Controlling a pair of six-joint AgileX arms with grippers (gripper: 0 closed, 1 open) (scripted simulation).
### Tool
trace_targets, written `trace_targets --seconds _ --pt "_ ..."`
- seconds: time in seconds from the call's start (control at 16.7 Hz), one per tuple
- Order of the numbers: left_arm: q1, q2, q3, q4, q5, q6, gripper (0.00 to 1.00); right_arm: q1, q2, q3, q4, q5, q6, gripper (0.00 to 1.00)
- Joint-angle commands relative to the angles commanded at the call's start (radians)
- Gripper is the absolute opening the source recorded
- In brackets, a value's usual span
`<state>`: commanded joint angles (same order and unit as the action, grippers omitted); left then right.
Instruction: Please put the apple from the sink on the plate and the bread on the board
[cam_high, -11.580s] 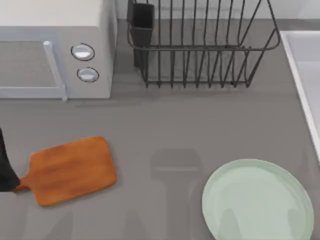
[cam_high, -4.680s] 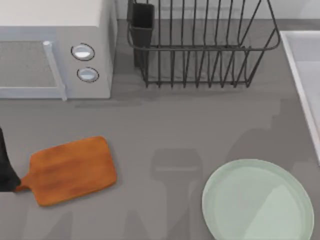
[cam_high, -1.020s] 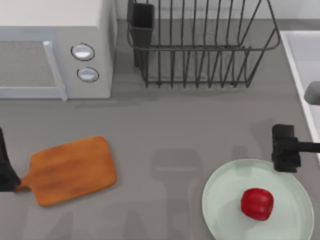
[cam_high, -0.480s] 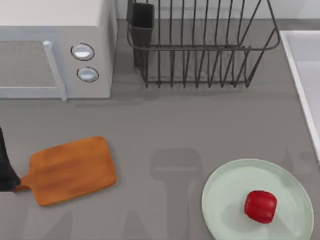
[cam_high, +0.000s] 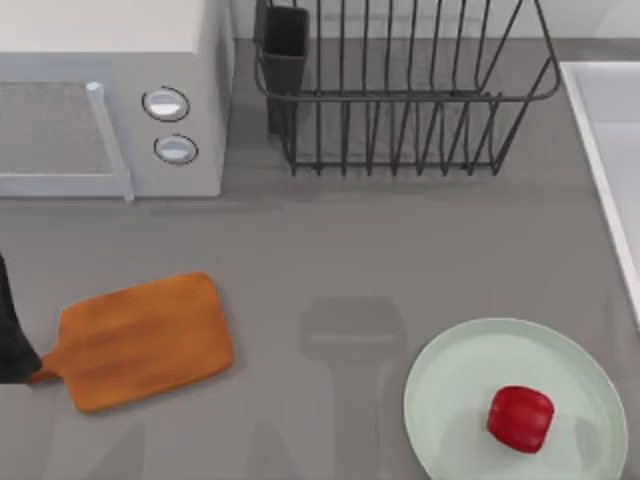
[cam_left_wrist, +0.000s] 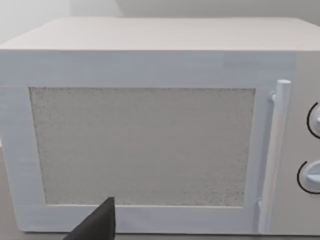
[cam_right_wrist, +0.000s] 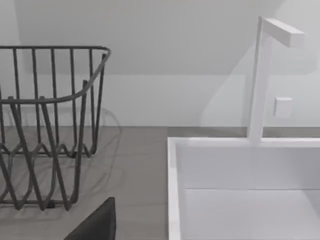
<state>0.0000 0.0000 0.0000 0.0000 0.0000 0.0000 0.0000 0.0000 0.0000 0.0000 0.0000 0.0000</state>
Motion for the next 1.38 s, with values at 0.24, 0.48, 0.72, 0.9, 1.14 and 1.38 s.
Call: trace_targets --seconds 0.24,0.48,0.72,0.9,1.14,1.38 --pt "0.000 0.000 0.000 0.000 0.000 0.000 1.00 0.000 0.000 0.000 0.000 0.000 0.000 1.00" --pt "0.021 0.105 0.093 -0.073 -0.001 0.007 1.00 0.000 0.000 0.000 0.000 0.000 0.000 1.00" --pt "0.063 0.380 0.301 -0.231 0.001 0.024 1.00 0.000 0.000 0.000 0.000 0.000 0.000 1.00" --pt "0.104 0.677 0.493 -0.384 0.002 0.039 1.00 0.000 0.000 0.000 0.000 0.000 0.000 1.00" --pt "0.163 1.113 0.755 -0.603 0.002 0.060 1.00 0.000 0.000 0.000 0.000 0.000 0.000 1.00" --pt "0.217 1.483 0.993 -0.800 0.001 0.078 1.00 0.000 0.000 0.000 0.000 0.000 0.000 1.00"
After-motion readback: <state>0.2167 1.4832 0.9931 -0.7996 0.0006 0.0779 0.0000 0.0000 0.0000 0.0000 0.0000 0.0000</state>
